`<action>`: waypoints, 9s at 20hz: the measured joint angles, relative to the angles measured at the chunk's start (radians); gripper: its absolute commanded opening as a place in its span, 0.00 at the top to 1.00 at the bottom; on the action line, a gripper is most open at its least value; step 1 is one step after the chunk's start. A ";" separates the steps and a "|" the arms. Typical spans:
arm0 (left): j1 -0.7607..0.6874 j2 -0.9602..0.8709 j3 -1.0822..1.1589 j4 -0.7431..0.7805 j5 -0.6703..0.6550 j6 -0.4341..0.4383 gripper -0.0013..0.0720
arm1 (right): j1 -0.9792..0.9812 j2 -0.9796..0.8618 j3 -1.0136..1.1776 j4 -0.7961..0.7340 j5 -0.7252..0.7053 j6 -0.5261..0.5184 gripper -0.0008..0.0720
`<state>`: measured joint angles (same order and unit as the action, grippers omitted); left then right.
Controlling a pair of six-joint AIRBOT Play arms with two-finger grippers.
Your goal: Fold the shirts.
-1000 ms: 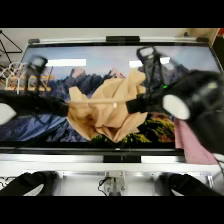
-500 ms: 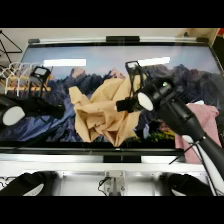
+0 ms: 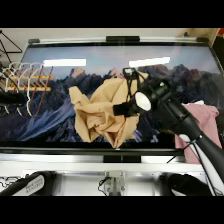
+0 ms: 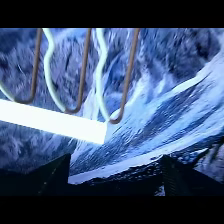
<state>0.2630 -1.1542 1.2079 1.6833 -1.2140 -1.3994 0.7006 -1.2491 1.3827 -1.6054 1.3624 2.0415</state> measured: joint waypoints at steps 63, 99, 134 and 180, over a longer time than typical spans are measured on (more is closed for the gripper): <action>-1.018 0.629 -0.373 -0.450 -0.470 -0.047 0.91 | -0.257 0.070 0.146 -0.212 -0.019 -0.252 0.89; -1.023 0.371 -0.417 -0.369 -0.234 -0.254 0.91 | -0.181 0.256 0.157 0.002 0.041 -0.302 0.89; -0.976 0.225 -0.417 -0.292 0.278 0.135 0.91 | -0.154 0.199 0.153 0.152 0.002 -0.262 0.11; -0.605 0.176 -0.309 -0.242 0.133 0.454 0.22 | -0.468 -0.095 0.246 0.372 0.349 -1.719 0.89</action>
<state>-0.3416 -0.9779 0.8986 1.4414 -1.0813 -0.9451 0.2321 -1.3445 1.6283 -1.2331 1.7115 0.3222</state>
